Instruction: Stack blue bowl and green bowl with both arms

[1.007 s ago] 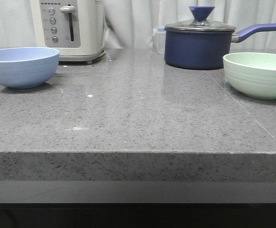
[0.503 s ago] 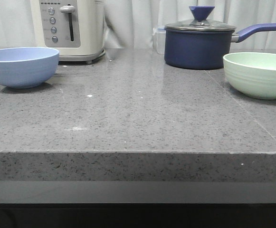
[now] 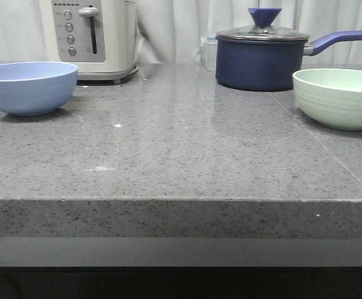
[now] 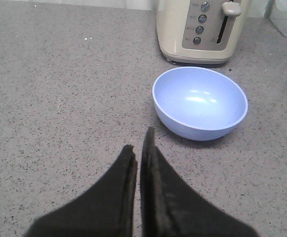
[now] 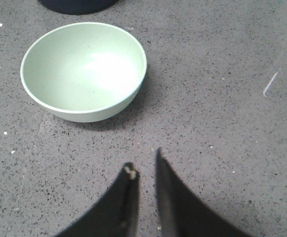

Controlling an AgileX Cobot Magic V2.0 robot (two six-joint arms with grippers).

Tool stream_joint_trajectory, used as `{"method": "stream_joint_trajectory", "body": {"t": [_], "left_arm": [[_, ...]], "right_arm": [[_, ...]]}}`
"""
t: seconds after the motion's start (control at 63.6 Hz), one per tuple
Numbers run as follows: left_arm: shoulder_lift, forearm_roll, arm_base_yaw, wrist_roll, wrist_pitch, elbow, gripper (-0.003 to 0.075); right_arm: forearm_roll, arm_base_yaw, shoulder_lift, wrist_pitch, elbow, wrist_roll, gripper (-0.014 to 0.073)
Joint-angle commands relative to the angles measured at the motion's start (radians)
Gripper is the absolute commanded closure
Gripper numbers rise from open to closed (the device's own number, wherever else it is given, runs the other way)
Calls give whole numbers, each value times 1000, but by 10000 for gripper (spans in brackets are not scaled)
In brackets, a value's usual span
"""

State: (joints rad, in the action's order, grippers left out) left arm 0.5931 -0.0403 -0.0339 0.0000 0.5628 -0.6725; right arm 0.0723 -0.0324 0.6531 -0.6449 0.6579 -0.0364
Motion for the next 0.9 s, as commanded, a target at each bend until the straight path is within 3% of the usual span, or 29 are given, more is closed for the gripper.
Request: {"method": "stream_joint_trajectory", "body": {"t": [0.0, 0.047, 0.11, 0.173, 0.409, 0.708, 0.881], "left_arm": [[7, 5, 2, 0, -86, -38, 471], [7, 5, 2, 0, -88, -38, 349], [7, 5, 2, 0, -93, -38, 231], [7, 5, 2, 0, -93, -38, 178], [7, -22, -6, 0, -91, -38, 176], [7, -41, -187, 31, -94, -38, 176], [7, -41, -243, 31, -94, -38, 176]], "right_arm": [[-2, -6, 5, 65, 33, -4, 221], [-2, -6, 5, 71, 33, -4, 105], [-2, -6, 5, 79, 33, -4, 27], [-2, -6, 5, 79, 33, -4, 6], [13, -6, 5, 65, 37, -4, 9], [42, -6, 152, -76, 195, -4, 9], [41, -7, 316, -172, 339, -4, 9]]}}
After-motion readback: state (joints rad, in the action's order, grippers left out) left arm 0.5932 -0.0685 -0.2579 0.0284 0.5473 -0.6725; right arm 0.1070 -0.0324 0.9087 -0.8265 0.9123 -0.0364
